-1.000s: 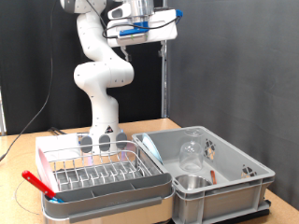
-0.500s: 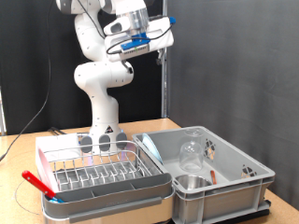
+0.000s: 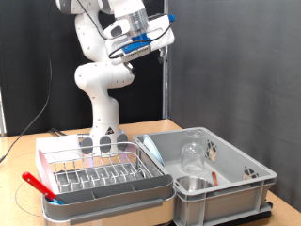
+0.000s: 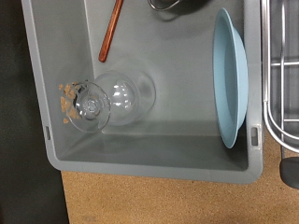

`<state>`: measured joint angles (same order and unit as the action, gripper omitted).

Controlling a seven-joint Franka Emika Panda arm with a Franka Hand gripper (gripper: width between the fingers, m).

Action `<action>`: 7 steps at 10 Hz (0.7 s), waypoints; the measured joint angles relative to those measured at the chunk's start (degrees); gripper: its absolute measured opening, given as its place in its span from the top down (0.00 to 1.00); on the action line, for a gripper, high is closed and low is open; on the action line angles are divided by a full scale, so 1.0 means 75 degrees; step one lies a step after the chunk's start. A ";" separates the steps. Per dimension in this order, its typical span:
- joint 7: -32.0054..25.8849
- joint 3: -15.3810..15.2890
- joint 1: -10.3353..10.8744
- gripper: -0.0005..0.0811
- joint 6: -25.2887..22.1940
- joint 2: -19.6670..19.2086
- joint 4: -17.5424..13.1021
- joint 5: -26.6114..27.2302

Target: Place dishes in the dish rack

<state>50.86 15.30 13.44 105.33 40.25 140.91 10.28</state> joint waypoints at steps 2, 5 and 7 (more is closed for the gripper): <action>0.0060 -0.0067 -0.0013 0.00 0.0238 -0.0190 0.0180 -0.0212; 0.0115 -0.0181 -0.0030 0.00 0.1399 -0.0788 0.0728 -0.0427; 0.0067 -0.0176 -0.0028 0.00 0.1559 -0.1042 0.0729 -0.0389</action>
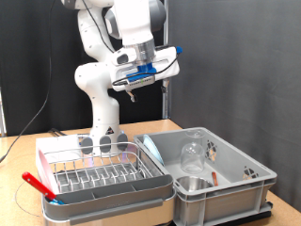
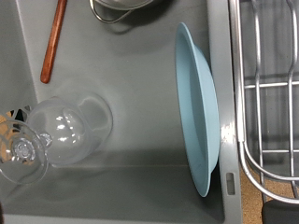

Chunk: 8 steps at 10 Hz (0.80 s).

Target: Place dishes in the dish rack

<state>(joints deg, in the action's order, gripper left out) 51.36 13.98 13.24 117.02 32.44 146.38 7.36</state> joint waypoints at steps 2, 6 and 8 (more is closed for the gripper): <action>-0.0357 0.0061 0.0032 0.00 -0.0022 0.0038 0.0039 0.0101; -0.0728 0.0024 0.0045 0.00 -0.0234 -0.0240 0.0375 0.0090; -0.0728 -0.0052 0.0045 0.00 0.0316 -0.0500 0.0620 0.0067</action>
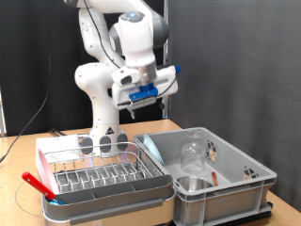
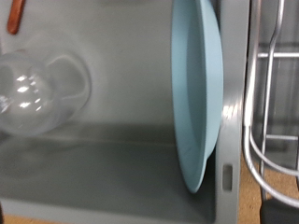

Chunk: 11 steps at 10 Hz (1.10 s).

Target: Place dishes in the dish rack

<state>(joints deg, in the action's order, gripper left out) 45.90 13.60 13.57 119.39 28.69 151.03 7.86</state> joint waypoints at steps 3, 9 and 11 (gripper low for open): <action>-0.0065 -0.0089 -0.0006 0.00 0.0718 -0.0393 0.0314 -0.0208; -0.0063 -0.0091 -0.0043 0.00 0.1611 -0.1056 0.0631 -0.0562; -0.0071 -0.0090 -0.0029 0.00 0.1825 -0.1269 0.0633 -0.0456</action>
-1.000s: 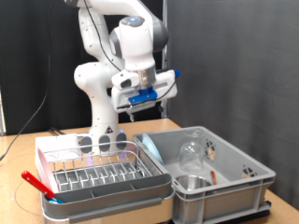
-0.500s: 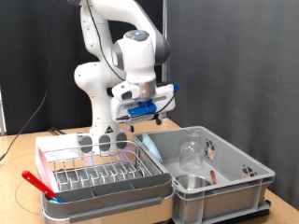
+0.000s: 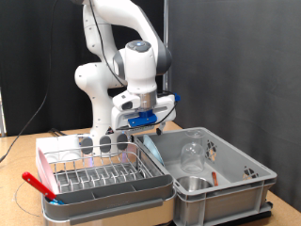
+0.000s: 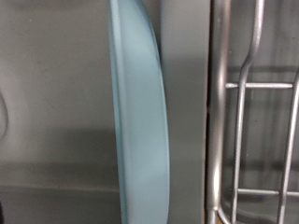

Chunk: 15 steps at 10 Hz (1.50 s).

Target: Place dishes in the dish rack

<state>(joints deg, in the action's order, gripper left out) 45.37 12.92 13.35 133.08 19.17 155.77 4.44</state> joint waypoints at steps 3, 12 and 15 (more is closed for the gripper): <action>-0.0113 -0.0010 0.0057 0.00 0.0151 -0.0261 -0.0001 0.0226; -0.0195 -0.0066 0.0124 0.87 0.0313 -0.0404 -0.0021 0.0436; -0.0167 -0.0079 0.0124 0.96 0.0317 -0.0415 -0.0096 0.0527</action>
<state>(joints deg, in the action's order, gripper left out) 44.12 12.33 14.28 135.46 16.06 155.05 8.40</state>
